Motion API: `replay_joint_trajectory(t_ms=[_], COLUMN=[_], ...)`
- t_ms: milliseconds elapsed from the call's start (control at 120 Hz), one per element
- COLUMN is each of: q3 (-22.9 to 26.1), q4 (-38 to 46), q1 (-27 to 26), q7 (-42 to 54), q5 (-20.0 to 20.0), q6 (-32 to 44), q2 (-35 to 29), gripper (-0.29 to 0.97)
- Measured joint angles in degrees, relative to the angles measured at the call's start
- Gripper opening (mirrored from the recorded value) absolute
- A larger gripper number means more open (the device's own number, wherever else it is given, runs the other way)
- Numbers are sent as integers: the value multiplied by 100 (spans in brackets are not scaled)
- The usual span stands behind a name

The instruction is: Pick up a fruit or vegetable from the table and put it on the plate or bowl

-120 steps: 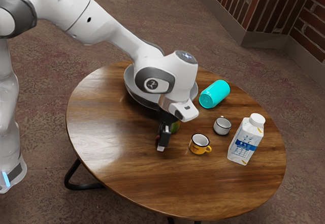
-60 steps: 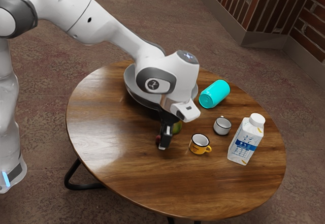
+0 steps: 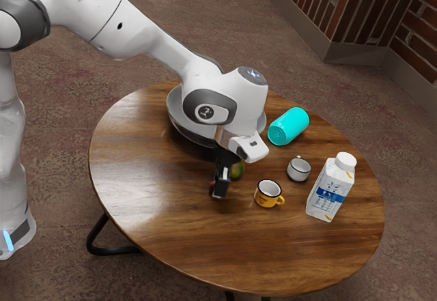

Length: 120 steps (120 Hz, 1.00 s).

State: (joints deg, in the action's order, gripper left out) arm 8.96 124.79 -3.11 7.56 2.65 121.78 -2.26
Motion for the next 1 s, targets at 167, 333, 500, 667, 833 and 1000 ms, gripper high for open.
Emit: replay_joint_trajectory(t_ms=[167, 333, 500, 667, 833, 1000], q3=[0, 0, -1, -1, 11, -14], q4=[-4, -5, -22, -209, -638, -1513], q1=[-19, -41, -39, -29, -52, -176], q7=[-7, -18, -28, -51, -96, -131], q5=[-15, -24, -83, -193, -305, -514], q6=[-6, -11, -59, -267, -604, -1048], q2=[6, 0, 0, 1, -4, -60], gripper=[30, 23, 20, 18, 18, 18])
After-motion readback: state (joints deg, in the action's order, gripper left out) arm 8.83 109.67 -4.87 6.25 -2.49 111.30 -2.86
